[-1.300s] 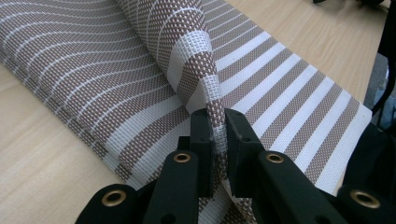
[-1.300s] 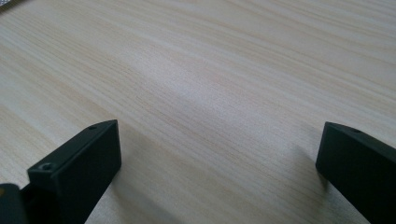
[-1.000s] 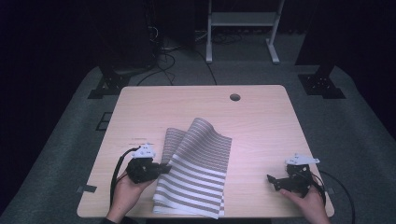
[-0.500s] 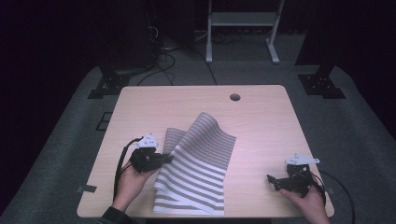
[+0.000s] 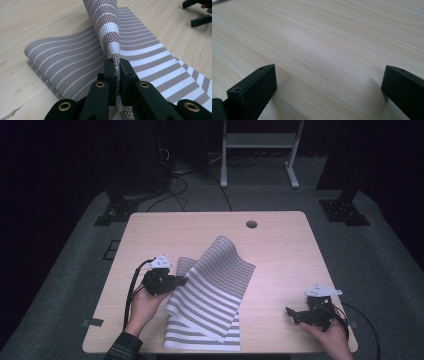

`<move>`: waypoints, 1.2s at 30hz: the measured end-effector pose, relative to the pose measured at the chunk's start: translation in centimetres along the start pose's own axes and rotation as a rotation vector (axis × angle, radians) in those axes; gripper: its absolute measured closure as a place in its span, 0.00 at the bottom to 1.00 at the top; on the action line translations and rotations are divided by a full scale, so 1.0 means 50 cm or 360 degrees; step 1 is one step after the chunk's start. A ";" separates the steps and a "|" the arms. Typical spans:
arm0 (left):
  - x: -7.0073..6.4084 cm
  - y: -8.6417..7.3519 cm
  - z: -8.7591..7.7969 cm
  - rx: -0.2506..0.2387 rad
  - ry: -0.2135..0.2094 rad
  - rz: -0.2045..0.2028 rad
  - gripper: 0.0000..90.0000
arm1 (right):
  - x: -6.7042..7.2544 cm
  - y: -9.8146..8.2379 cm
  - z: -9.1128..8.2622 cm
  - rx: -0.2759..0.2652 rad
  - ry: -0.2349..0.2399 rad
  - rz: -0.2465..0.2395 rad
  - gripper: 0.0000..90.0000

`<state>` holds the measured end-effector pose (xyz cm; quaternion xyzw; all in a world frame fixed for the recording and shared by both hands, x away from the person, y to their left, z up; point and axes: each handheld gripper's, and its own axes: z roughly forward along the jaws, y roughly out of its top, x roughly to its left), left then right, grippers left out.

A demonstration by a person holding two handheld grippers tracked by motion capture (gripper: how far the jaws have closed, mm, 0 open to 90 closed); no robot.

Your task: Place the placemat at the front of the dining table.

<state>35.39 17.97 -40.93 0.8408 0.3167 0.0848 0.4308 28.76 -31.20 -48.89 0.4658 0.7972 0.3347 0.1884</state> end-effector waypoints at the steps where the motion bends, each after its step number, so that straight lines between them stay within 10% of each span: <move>1: 0.002 0.004 0.002 0.0003 0.0006 0.0006 0.96 | 0.000 0.000 0.000 -0.0001 0.0000 0.0000 0.00; 36: 0.091 0.115 0.105 -0.0030 0.0091 -0.0002 0.96 | 0.000 0.000 0.000 -0.0001 0.0000 -0.0001 0.00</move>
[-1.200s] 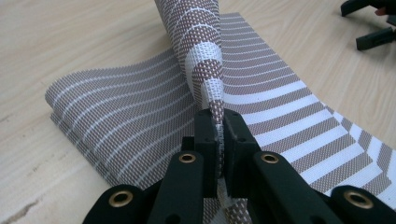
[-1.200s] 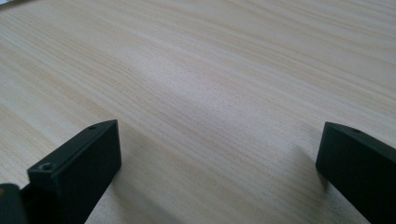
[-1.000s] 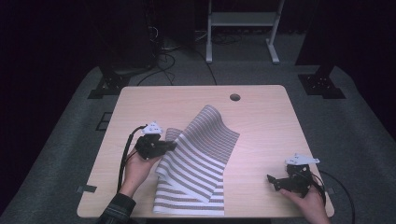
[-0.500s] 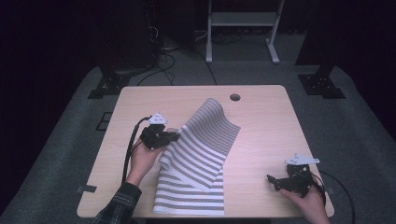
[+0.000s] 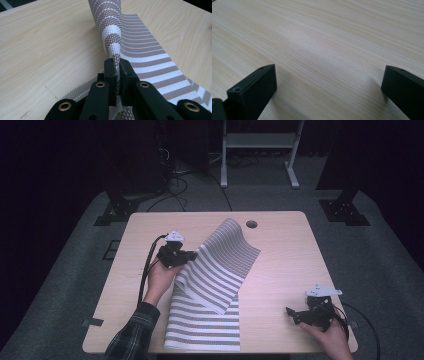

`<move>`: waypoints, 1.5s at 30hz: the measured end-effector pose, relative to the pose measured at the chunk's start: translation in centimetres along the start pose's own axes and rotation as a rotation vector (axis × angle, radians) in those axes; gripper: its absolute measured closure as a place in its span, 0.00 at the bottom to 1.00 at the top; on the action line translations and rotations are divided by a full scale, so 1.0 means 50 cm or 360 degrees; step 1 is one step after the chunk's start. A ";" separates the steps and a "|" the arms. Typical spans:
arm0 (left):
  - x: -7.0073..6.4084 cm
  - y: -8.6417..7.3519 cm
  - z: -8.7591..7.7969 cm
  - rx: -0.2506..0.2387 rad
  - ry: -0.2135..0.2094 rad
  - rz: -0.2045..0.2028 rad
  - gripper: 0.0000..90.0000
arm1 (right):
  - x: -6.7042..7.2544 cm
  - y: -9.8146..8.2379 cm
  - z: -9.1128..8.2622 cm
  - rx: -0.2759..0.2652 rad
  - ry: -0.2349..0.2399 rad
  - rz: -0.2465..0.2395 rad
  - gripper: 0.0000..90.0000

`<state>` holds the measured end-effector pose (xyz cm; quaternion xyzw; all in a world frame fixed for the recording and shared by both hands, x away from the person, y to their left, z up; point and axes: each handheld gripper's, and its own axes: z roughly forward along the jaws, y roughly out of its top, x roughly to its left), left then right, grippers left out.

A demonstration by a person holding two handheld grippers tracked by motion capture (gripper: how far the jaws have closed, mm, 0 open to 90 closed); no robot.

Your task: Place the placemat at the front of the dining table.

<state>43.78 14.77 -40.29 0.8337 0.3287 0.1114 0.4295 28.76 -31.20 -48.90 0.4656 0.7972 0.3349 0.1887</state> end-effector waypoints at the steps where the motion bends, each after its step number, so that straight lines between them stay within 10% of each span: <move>1: 0.002 0.004 0.005 -0.0003 0.0002 0.0002 0.96 | 0.000 0.000 0.000 -0.0001 0.0000 0.0000 0.00; 24: 0.100 0.085 0.076 -0.0056 0.0152 -0.0100 0.94 | 0.000 0.000 0.000 0.0000 0.0000 0.0001 0.00; 26: 0.105 0.085 0.069 -0.0121 0.0183 -0.0129 0.75 | 0.000 0.000 0.000 0.0000 0.0000 0.0000 0.00; 45: 0.024 0.017 0.032 -0.0051 0.0061 -0.0021 0.40 | 0.005 0.001 0.001 -0.0001 0.0001 -0.0002 0.00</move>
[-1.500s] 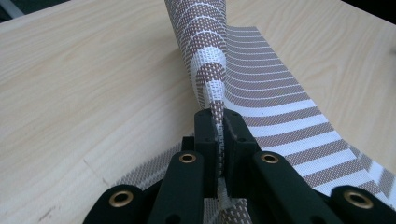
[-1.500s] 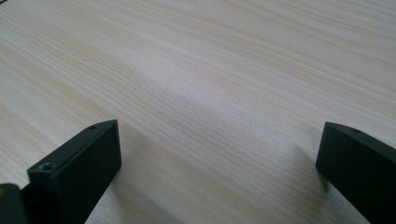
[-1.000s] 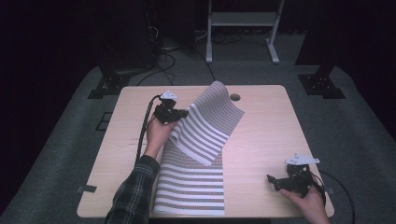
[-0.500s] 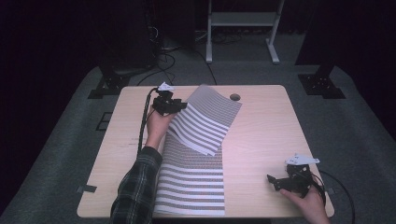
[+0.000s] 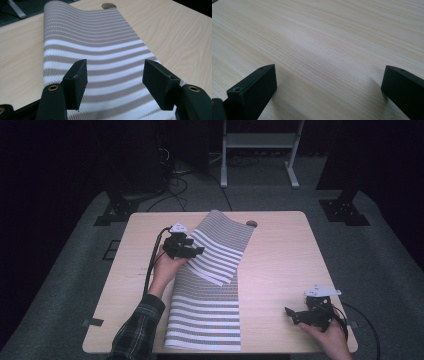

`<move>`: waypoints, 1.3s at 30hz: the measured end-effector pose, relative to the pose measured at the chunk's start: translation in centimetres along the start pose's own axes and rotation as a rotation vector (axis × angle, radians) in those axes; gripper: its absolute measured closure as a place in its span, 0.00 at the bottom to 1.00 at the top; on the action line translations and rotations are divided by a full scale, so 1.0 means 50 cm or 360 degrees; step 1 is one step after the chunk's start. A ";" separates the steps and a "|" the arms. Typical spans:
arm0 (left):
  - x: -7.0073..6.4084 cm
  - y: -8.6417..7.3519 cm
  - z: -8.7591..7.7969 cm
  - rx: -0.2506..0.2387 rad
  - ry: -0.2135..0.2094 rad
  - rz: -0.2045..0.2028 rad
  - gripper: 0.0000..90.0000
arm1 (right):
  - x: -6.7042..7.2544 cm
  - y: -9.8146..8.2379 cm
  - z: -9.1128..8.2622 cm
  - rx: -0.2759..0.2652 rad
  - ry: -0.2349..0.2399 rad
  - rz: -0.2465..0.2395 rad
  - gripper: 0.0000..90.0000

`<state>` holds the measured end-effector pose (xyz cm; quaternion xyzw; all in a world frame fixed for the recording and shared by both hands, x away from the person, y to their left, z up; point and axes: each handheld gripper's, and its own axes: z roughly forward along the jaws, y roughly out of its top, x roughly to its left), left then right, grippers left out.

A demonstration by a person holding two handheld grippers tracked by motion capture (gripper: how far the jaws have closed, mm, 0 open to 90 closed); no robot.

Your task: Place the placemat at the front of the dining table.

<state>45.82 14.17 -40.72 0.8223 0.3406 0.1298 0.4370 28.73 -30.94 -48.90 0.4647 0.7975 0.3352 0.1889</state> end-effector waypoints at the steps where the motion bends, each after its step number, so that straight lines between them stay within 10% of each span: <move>1: -0.012 -0.013 -0.011 0.0004 -0.0015 0.0002 0.40 | 0.000 0.000 0.000 0.0000 0.0000 0.0000 0.00; 20: -0.063 -0.129 -0.035 0.0243 -0.0050 0.0059 0.34 | 0.001 -0.001 0.000 0.0000 0.0000 -0.0001 0.00; 39: -0.064 -0.158 -0.046 0.0299 0.0174 0.0137 0.16 | 0.001 -0.001 -0.001 0.0001 0.0003 -0.0003 0.00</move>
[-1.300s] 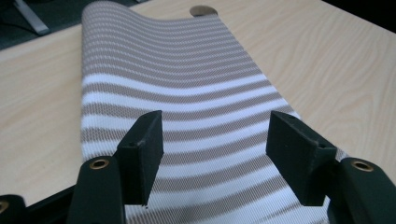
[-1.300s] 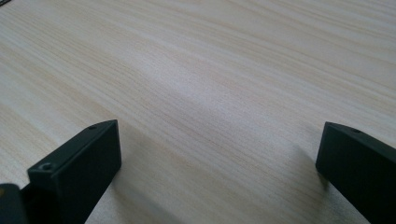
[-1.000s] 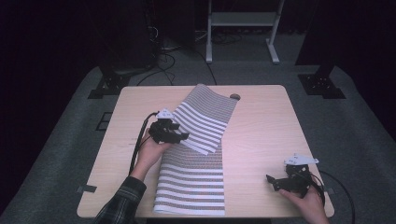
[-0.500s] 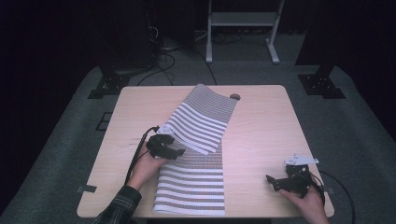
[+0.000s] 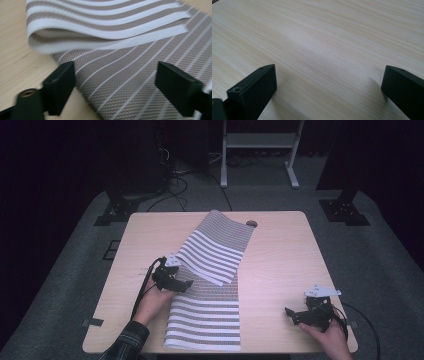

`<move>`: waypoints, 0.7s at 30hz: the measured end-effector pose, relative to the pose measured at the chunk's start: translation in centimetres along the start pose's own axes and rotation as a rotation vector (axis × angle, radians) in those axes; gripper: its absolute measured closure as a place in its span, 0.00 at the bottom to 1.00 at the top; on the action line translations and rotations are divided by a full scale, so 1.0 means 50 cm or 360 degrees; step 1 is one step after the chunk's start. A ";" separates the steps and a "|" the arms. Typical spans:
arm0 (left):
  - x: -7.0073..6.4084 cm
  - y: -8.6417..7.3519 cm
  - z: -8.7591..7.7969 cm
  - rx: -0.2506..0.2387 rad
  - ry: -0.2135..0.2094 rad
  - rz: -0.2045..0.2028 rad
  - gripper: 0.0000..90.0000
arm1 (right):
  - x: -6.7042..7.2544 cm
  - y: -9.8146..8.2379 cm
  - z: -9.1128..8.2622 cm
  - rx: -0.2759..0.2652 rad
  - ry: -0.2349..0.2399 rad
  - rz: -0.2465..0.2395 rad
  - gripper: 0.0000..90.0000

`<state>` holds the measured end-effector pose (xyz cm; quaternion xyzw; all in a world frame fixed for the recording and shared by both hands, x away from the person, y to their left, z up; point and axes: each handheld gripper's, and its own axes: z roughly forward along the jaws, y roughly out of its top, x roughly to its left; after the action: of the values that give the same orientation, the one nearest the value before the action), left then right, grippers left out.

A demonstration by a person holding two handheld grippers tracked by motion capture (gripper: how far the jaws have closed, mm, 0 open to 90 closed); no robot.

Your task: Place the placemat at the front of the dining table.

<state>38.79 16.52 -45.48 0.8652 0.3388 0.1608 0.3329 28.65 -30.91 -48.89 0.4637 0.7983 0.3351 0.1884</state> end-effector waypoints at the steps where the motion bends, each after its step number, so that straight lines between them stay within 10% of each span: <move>1: -0.002 -0.003 0.004 0.0019 0.0011 0.0011 0.15 | 0.000 0.000 0.000 0.0000 0.0000 0.0000 0.00; 5: -0.014 0.010 -0.015 -0.0080 0.0082 0.0080 0.14 | 0.000 0.000 0.000 -0.0001 0.0000 0.0001 0.00; 7: -0.021 0.020 -0.023 -0.0145 0.0016 0.0063 0.14 | 0.000 0.000 0.000 -0.0001 0.0000 0.0001 0.00; 17: -0.063 0.007 0.040 0.0080 -0.0126 0.0193 0.10 | 0.000 0.000 0.000 -0.0001 0.0000 -0.0001 0.00; 21: -0.061 -0.003 0.040 0.0039 -0.0154 0.0147 0.10 | 0.000 0.000 0.000 -0.0001 0.0000 0.0000 0.00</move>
<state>37.54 13.58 -47.20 0.8907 0.2840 0.1297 0.3304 28.64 -30.91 -48.90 0.4635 0.7982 0.3353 0.1885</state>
